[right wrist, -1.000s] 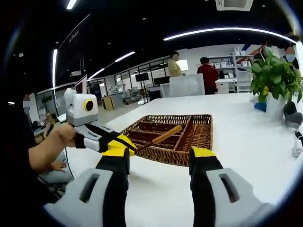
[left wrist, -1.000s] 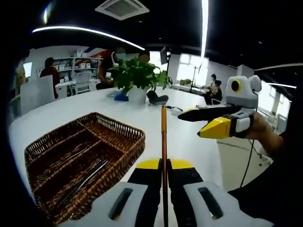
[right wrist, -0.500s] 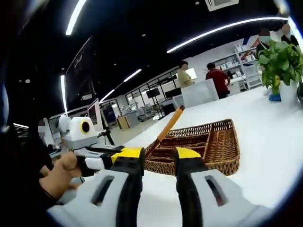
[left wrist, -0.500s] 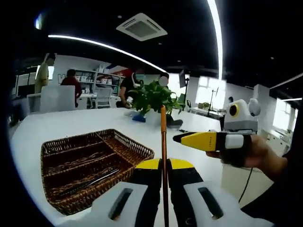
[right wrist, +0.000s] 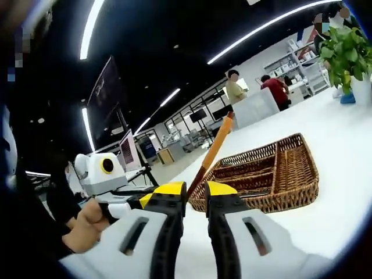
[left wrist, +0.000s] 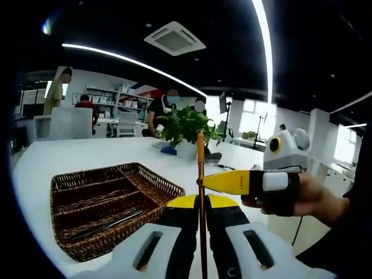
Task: Arrange the knives, forks, and spoons in their matching storage slots by inserting each utensil handle-first until every utensil is classified and aligned in the correct compartment
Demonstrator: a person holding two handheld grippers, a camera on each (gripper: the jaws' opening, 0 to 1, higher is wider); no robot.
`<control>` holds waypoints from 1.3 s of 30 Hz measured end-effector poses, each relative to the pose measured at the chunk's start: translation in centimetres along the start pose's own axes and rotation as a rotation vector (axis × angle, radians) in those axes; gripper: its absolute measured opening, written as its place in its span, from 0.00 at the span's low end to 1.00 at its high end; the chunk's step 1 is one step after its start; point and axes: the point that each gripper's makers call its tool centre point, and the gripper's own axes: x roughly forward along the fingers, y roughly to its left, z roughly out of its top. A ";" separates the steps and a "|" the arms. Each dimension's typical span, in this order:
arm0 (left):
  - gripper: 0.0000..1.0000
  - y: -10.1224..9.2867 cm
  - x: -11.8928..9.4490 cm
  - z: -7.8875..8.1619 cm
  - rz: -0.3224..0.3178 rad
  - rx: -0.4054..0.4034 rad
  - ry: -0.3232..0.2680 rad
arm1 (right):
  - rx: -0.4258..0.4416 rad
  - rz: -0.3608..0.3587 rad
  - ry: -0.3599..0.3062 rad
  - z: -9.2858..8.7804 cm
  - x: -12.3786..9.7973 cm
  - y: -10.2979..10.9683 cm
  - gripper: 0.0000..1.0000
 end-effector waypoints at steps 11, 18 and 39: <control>0.04 -0.4 0.5 -0.7 -0.027 0.034 0.048 | 0.056 0.014 -0.021 0.2 0.1 0.3 0.05; 0.06 -1.7 0.7 -0.9 -0.091 0.065 0.067 | 0.065 0.009 -0.017 0.5 0.0 0.2 0.04; 0.23 -1.3 0.3 -2.4 -0.073 0.135 0.126 | -0.050 -0.034 0.038 -0.3 0.5 -0.3 0.03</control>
